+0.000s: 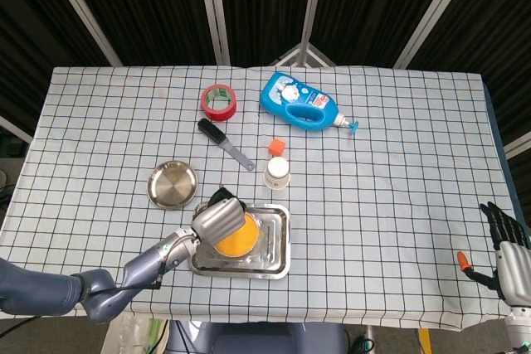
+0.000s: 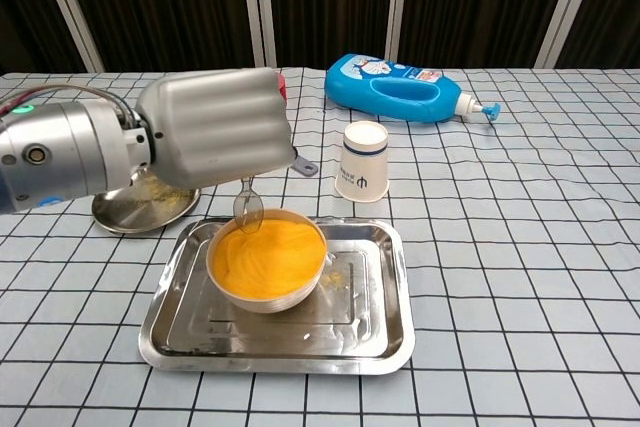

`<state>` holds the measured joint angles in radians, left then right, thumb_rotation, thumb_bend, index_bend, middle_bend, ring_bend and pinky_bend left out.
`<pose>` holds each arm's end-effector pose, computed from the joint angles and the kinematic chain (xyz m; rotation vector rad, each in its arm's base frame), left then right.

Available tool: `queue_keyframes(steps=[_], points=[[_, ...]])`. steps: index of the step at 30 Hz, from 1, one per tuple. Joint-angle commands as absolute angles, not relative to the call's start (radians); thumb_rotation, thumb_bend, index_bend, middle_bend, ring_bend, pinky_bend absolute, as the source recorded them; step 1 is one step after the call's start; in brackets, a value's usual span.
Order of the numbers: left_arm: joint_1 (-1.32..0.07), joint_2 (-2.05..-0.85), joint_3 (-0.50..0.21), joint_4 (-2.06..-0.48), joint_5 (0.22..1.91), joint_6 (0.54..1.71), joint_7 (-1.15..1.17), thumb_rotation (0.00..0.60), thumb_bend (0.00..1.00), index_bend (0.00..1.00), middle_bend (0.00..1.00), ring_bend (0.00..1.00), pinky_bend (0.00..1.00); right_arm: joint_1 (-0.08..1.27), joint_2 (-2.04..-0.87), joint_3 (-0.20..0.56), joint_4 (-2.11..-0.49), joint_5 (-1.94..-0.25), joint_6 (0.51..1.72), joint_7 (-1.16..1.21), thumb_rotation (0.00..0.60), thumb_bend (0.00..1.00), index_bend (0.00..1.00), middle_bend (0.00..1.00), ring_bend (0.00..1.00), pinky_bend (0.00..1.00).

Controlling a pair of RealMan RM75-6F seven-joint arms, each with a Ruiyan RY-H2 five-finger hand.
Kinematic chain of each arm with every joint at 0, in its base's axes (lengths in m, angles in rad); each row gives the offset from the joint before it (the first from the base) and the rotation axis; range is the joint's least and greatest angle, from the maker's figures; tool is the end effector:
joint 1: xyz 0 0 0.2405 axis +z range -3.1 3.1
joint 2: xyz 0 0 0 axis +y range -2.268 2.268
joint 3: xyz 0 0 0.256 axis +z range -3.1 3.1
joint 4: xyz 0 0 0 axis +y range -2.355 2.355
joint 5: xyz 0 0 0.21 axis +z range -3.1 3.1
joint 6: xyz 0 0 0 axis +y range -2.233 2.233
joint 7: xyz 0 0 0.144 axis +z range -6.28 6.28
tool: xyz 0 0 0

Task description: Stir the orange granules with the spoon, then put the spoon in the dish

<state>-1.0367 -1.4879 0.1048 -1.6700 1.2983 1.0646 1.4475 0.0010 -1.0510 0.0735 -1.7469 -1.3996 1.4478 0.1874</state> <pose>-0.0668 0.2920 -0.0297 -2.1107 0.6980 -0.4792 -0.3162 -0.1575 0.1710 1.1562 -1.1848 0.9836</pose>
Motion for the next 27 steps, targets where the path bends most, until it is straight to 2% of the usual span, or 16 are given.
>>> queue_keyframes(steps=[1, 14, 27], points=[[-1.03, -1.516, 0.097, -1.644, 1.29, 1.05, 1.447, 0.6, 0.63, 0.81, 1.0, 1.0, 1.0, 0.0, -1.05, 0.074, -1.746, -1.398, 1.449, 0.19, 0.6, 0.39, 0.0, 0.0, 0.0, 0.0], [-1.023, -1.574, 0.082, -1.627, 1.31, 1.018, 1.462, 0.6, 0.63, 0.81, 1.0, 1.0, 1.0, 0.0, -1.049, 0.074, -1.745, -1.4, 1.449, 0.195, 0.6, 0.39, 0.0, 0.0, 0.0, 0.0], [-0.999, -1.594, 0.055, -1.66, 1.339, 1.041, 1.434, 0.6, 0.63, 0.81, 1.0, 1.0, 1.0, -0.001, -1.05, 0.075, -1.745, -1.399, 1.449, 0.192, 0.6, 0.39, 0.0, 0.0, 0.0, 0.0]])
